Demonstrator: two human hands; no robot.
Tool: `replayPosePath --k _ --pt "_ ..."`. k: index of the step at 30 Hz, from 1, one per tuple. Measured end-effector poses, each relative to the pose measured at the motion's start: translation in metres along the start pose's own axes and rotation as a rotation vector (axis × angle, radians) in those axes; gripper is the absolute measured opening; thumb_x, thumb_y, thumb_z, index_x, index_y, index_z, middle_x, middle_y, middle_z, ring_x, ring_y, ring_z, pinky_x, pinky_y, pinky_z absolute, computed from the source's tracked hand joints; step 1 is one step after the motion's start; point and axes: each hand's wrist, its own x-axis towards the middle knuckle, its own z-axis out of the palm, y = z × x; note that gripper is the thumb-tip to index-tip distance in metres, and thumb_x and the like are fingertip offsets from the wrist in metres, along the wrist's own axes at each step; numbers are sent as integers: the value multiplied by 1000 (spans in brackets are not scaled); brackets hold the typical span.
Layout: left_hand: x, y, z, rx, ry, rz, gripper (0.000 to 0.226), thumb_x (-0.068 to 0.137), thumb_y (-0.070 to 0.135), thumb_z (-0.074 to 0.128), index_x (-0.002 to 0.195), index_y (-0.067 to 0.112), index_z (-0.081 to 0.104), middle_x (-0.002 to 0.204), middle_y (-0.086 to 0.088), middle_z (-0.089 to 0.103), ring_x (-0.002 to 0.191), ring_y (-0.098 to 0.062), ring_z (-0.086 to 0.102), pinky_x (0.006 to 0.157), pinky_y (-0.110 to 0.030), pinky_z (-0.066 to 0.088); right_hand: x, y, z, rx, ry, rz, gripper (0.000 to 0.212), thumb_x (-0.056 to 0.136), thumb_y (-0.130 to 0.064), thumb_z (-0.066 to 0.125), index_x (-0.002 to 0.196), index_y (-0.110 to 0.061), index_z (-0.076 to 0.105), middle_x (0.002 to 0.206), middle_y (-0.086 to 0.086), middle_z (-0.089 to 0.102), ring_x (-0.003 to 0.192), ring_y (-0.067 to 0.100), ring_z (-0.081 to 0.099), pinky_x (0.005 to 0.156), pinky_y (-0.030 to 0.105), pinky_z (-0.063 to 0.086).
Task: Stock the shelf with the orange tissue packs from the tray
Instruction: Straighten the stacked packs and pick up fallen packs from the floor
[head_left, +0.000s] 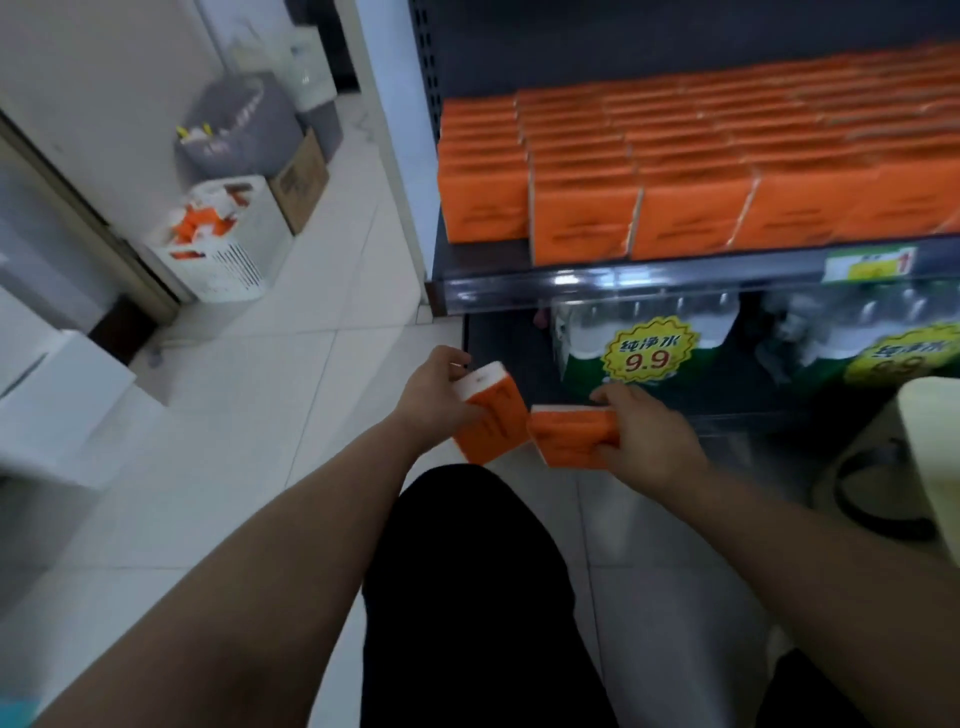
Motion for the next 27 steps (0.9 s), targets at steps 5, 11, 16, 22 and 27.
replayPosePath --k 5,11,16,22,27 --pt "-24 84 -7 225 -35 267 88 69 7 74 144 19 30 105 6 56 103 -16 57 83 -24 42 -22 -4 -57 -62 5 -66 89 75 -26 67 149 -33 17 132 -1 52 120 24 50 96 45 36" --pt "-42 157 18 300 -133 548 114 71 19 81 153 28 1 118 3 55 107 -13 57 89 -24 45 -41 9 -91 81 -7 -93 64 75 -34 69 128 -42 34 105 -8 59 97 19 57 81 35 44" --pt "-23 163 0 305 -168 422 119 55 25 91 149 29 19 129 2 57 119 -16 52 98 -39 47 -41 18 -103 414 62 -43 42 81 -18 69 105 -37 40 84 -9 57 79 18 58 70 30 45" --pt "-16 156 -14 114 -74 274 47 61 6 85 97 23 58 109 -2 63 103 -21 61 88 -39 53 -29 13 -110 400 57 -43 44 83 -15 67 112 -35 41 102 -3 58 89 16 58 68 26 41" --pt "-9 156 -43 205 188 318 35 77 8 67 107 20 51 102 -3 60 91 -21 59 70 -28 45 -12 -1 -116 276 231 55 50 84 -19 65 128 -22 42 118 2 56 107 23 55 85 35 46"
